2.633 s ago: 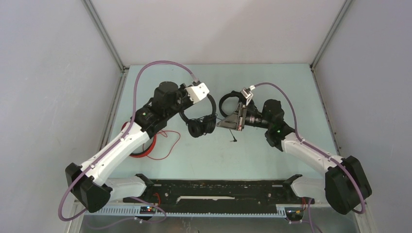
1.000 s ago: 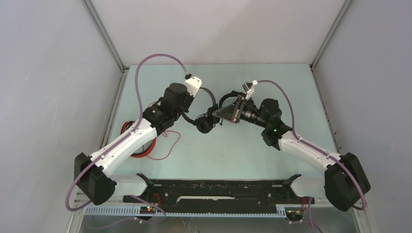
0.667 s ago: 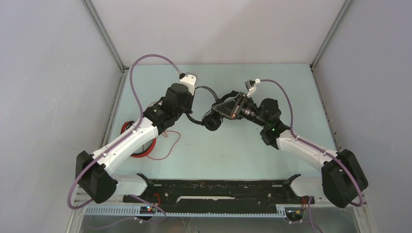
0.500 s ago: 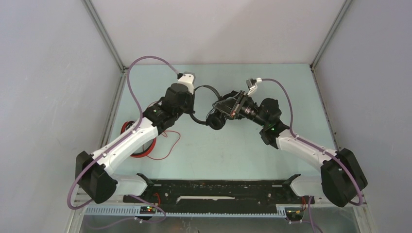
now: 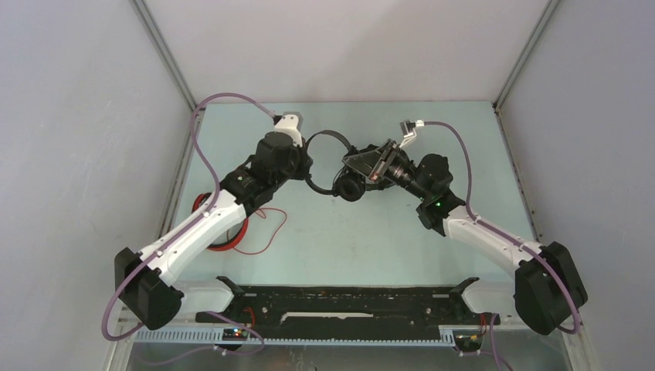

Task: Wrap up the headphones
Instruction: Wrap the headphones cable around the headphones.

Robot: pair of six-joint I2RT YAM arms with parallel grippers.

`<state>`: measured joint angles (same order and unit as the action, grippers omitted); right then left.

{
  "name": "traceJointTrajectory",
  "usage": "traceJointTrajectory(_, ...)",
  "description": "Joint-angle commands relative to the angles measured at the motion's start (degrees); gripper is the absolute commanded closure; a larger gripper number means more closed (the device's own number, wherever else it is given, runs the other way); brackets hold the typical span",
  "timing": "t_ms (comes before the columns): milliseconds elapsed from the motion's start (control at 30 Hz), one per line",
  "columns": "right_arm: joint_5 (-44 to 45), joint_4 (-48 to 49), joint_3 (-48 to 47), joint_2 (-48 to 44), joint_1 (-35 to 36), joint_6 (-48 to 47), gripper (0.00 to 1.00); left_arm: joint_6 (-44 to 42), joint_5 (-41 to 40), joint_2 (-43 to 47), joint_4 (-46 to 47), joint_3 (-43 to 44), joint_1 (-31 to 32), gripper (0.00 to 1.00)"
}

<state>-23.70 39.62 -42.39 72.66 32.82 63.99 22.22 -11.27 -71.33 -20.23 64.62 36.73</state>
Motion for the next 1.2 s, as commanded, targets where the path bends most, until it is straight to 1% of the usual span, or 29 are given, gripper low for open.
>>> traceJointTrajectory(0,2.4,-7.6,-2.1,-3.7,-1.3,-6.1,0.87,1.9,1.0,3.5,6.9,1.3,0.4,1.00)
traceJointTrajectory(67,3.0,-11.4,-3.1,-5.1,-1.3,-8.3,0.85,1.2,0.3,3.3,7.2,1.2,0.4,1.00)
traceJointTrajectory(300,2.0,-18.3,-6.0,-6.8,-1.3,-12.3,0.81,-0.6,-1.0,2.7,8.0,1.2,0.4,1.00)
traceJointTrajectory(600,1.1,-21.2,-6.4,-8.2,-1.3,-13.2,0.76,-1.8,-1.9,2.5,7.4,1.2,0.4,1.00)
traceJointTrajectory(800,1.6,-24.3,-6.7,-9.8,-1.7,-14.4,0.76,-2.6,-2.0,2.5,7.9,1.0,0.4,1.00)
traceJointTrajectory(900,0.9,-23.7,-6.7,-9.8,-2.0,-14.2,0.82,-2.8,-2.2,2.6,8.3,1.0,0.5,1.00)
traceJointTrajectory(1000,0.4,-23.4,-6.8,-9.9,-2.1,-13.7,0.91,-2.8,-2.2,2.5,8.2,1.0,0.5,1.00)
traceJointTrajectory(1033,0.4,-23.3,-6.8,-9.9,-2.1,-13.5,0.91,-2.8,-2.4,2.5,8.0,1.0,0.4,1.00)
traceJointTrajectory(1100,-0.1,-22.8,-6.8,-10.1,-2.1,-13.0,0.89,-3.0,-2.7,2.5,7.8,1.0,0.4,1.00)
traceJointTrajectory(1167,-0.2,-22.8,-6.8,-10.5,-2.1,-12.6,0.80,-3.1,-2.8,2.6,7.8,0.9,0.4,1.00)
